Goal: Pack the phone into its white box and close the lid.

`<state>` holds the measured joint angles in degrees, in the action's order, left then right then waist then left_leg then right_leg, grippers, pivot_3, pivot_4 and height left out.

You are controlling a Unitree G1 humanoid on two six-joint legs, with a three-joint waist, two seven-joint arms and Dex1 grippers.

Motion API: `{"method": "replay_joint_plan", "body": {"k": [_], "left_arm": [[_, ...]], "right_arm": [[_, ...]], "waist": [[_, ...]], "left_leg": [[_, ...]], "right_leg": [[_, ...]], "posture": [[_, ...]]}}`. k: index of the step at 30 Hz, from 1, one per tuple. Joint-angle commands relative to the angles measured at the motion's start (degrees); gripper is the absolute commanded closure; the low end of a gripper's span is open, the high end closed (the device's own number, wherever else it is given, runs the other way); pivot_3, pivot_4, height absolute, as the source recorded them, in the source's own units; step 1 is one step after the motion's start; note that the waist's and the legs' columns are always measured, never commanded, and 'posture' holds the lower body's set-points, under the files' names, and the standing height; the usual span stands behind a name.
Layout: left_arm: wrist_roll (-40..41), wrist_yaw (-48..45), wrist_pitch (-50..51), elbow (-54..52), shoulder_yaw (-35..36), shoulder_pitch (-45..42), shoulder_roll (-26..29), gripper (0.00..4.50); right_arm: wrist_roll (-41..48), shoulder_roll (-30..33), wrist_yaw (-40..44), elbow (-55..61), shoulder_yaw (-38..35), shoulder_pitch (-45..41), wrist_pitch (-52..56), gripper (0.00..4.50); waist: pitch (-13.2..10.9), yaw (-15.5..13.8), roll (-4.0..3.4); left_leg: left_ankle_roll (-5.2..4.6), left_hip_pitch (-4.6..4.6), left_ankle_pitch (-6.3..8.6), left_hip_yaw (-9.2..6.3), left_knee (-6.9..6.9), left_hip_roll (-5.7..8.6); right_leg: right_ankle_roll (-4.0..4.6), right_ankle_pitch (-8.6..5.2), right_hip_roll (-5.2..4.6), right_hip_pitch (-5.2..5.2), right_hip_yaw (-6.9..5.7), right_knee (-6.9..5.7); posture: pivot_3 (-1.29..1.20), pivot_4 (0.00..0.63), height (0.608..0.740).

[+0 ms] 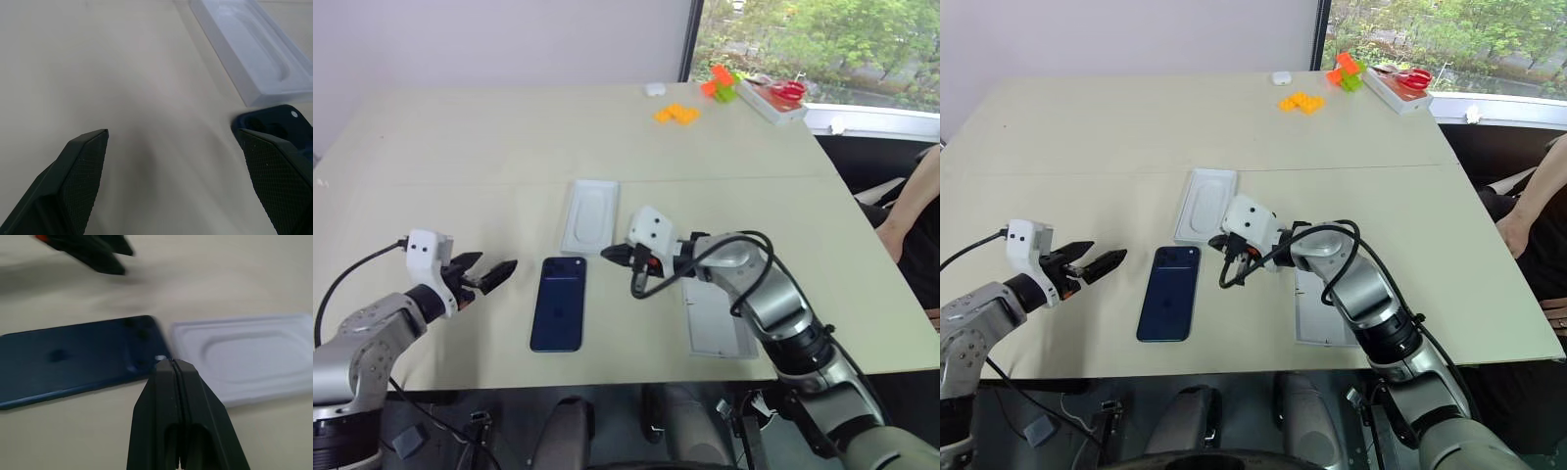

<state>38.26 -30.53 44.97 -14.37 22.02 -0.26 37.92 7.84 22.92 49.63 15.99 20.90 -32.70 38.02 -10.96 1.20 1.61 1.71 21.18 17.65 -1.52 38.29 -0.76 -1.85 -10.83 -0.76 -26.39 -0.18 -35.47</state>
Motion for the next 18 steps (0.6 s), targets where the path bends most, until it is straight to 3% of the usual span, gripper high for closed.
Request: {"method": "replay_joint_plan", "body": {"k": [1, 10, 13, 18], "left_arm": [[2.65, -0.58, 3.61, -3.34, 2.64, 1.72, 1.56, 0.0], [17.39, 2.39, 18.73, -7.84, 9.41, 5.07, -0.01, 0.0], [25.73, 6.4, 24.38, -9.37, 11.87, 6.44, -2.33, 0.0], [32.75, 15.11, 33.38, -8.05, 10.69, 5.67, -2.98, 0.0]], "right_arm": [[0.19, 0.87, 0.85, 2.04, 1.78, 0.09, 0.05, 4.46], [-0.87, 1.22, 0.87, -0.15, 5.02, -1.12, 1.17, 4.46], [-2.13, 1.35, 1.29, -1.11, 6.81, -1.61, -0.23, 4.46], [-6.74, 1.42, 1.46, -5.87, 11.1, -3.43, -3.2, 4.46]], "waist": [[0.0, 0.06, 0.0], [0.0, -0.05, 0.0], [0.0, -0.06, 0.01], [0.04, -0.12, 0.0]], "left_leg": [[0.0, -0.02, 0.0, 0.01, 0.0, -0.04], [0.0, -0.07, -0.01, 0.01, 0.04, -0.11], [0.0, -0.08, -0.01, 0.0, 0.05, -0.11], [0.0, -0.2, -0.01, 0.0, 0.05, -0.07]], "right_leg": [[0.04, 0.02, 0.06, 0.01, 0.0, 0.0], [0.11, 0.05, 0.16, 0.0, 0.02, -0.05], [0.11, 0.06, 0.14, 0.02, 0.03, -0.04], [0.17, 0.09, 0.12, 0.11, 0.09, -0.06]], "posture": [[0.0, 0.15, 0.732], [0.0, 0.15, 0.732], [0.0, 0.15, 0.732], [0.0, 0.15, 0.732]]}}
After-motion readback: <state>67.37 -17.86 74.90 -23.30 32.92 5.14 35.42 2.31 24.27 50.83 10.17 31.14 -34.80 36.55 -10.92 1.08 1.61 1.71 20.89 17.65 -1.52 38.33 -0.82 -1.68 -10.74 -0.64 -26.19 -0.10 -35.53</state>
